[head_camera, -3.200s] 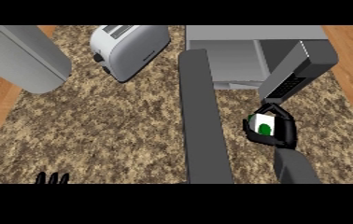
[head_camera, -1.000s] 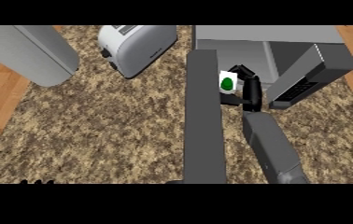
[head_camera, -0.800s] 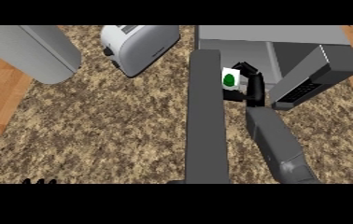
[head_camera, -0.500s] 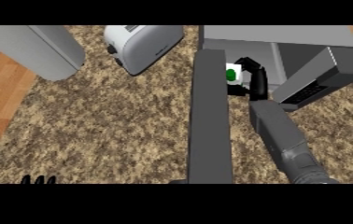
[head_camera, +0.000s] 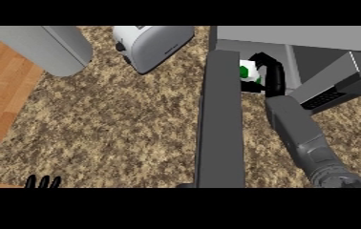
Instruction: Pick up the milk, place it into the microwave and close the microwave
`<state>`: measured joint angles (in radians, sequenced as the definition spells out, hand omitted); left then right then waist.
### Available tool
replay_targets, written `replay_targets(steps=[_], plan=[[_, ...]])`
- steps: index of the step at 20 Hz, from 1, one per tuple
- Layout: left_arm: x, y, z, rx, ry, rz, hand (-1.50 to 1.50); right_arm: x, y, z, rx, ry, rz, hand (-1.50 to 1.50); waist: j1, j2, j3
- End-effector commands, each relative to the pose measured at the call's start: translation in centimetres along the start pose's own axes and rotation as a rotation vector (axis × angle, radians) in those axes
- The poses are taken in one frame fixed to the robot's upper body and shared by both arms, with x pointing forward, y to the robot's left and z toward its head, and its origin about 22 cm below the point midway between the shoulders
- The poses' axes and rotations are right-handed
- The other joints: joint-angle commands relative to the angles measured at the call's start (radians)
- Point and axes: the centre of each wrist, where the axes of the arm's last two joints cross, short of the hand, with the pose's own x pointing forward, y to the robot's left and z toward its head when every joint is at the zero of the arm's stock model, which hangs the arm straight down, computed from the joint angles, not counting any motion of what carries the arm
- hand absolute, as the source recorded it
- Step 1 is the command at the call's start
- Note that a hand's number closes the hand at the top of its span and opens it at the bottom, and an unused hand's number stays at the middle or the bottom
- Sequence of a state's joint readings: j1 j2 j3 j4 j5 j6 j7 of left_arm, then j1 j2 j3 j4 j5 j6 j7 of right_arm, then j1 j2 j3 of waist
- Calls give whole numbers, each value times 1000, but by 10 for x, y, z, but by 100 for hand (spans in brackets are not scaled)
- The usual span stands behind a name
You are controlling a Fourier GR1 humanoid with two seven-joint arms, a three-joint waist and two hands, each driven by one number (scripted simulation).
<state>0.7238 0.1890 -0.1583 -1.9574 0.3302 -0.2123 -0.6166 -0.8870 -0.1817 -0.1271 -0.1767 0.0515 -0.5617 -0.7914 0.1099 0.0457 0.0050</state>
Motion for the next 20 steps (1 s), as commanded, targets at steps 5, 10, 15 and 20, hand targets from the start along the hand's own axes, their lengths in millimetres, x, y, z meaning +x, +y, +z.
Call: replay_targets(steps=[5,10,15,20], plan=[[-2,-1,5,-4,6,13,-150,11,-3,-15,-93,-53,6,150,23,7,2],[0,10,-2,-15,9,1,-150,19,-10,-29,-168,-123,34,150,22,14,2],[-4,5,-5,-32,14,15,-150,27,-14,-41,-277,-106,157,150,38,19,1],[-11,4,-11,-48,14,24,-150,29,-6,-37,-311,-108,198,150,40,25,1]])
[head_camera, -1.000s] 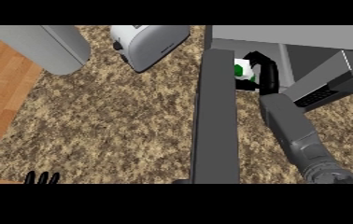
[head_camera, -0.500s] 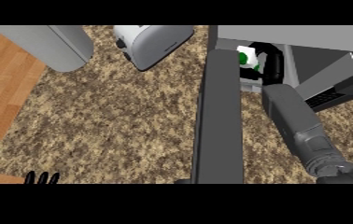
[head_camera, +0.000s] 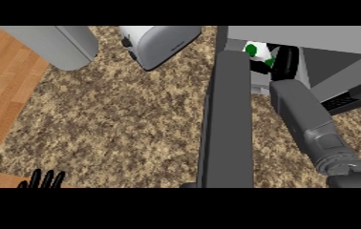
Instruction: Pick up the milk, place it into the microwave and close the microwave
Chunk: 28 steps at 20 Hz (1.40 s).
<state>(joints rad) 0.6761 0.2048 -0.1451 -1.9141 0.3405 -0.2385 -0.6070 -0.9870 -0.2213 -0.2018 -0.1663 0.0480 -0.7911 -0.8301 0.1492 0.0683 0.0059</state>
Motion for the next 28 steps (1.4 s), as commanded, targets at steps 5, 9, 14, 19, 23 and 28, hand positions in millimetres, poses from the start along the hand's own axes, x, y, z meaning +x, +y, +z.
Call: replay_targets(steps=[5,9,14,19,23,28], plan=[[-6,0,-3,-3,-3,-6,-150,-57,-38,32,-101,215,380,150,3,32,-16],[-4,1,-9,-35,-5,-15,-150,-71,-44,50,-111,233,543,-150,36,31,-10],[-10,2,-12,-58,19,-10,-150,-32,-15,23,92,49,421,-150,62,13,0],[-9,3,-20,-45,0,-19,-150,-11,5,21,194,0,334,-150,51,14,3],[-13,1,-22,-37,-11,-11,-150,2,23,31,254,-13,276,-150,39,11,2],[-8,8,-25,-49,-29,-35,-150,12,31,31,323,-8,198,-150,39,7,2]])
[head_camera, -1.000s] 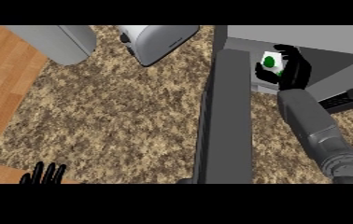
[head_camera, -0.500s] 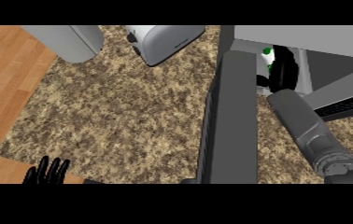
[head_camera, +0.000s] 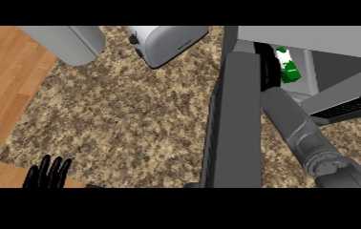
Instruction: Pick up the milk, place it into the microwave and close the microwave
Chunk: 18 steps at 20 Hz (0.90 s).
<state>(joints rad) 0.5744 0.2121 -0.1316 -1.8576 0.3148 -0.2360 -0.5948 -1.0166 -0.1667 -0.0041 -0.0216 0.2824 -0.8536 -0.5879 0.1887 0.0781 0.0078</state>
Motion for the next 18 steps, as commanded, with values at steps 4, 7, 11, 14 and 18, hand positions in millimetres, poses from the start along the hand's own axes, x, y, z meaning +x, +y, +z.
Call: replay_targets(steps=[4,7,11,14,18], plan=[[2,3,2,2,-7,1,-150,18,16,9,51,-9,-206,-150,-29,-9,3],[3,-2,2,15,-16,-10,-150,16,16,9,49,-7,-309,-150,-45,-15,3],[7,0,4,1,-11,-12,-150,10,20,20,67,28,-462,-150,-67,-25,1],[4,-1,8,11,-1,1,-150,6,28,35,81,24,-575,-150,-84,-33,0],[11,2,18,15,19,3,-150,-15,33,62,107,32,-632,-150,-93,-39,-2]])
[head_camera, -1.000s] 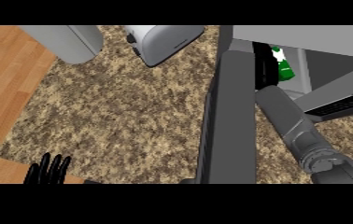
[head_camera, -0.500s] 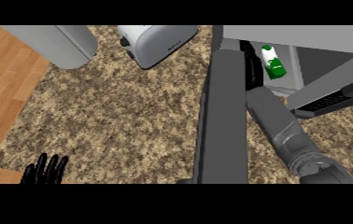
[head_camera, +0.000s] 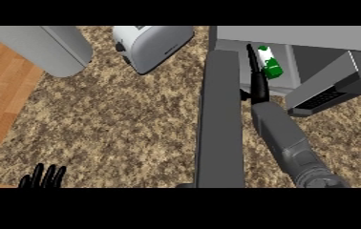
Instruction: Pick up the milk, place it into the microwave and close the microwave
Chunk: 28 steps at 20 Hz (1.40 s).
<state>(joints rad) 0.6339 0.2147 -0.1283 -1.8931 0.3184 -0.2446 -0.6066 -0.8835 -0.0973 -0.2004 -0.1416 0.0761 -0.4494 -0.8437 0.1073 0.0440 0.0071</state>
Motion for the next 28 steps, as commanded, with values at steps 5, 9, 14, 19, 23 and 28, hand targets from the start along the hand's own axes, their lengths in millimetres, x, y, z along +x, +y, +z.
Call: replay_targets(steps=[5,9,14,19,23,28], plan=[[-3,-5,12,23,20,-18,-150,-37,-6,49,35,-15,-145,-150,-42,-18,-3],[12,-5,19,12,47,-9,-150,-47,-5,70,32,-6,-190,-150,-52,-25,-3],[1,-6,16,22,51,-20,-150,-67,-15,103,69,-10,-260,-150,-74,-32,-4],[8,-10,15,-25,91,-22,-150,-77,-26,121,157,-3,-345,-150,-89,-38,-5],[-10,-31,20,-67,126,-19,-150,-80,-38,121,134,-12,-315,-150,-96,-43,-6],[-23,-30,-4,-71,142,19,-150,-101,-65,179,83,18,-297,-150,-117,-47,-7]])
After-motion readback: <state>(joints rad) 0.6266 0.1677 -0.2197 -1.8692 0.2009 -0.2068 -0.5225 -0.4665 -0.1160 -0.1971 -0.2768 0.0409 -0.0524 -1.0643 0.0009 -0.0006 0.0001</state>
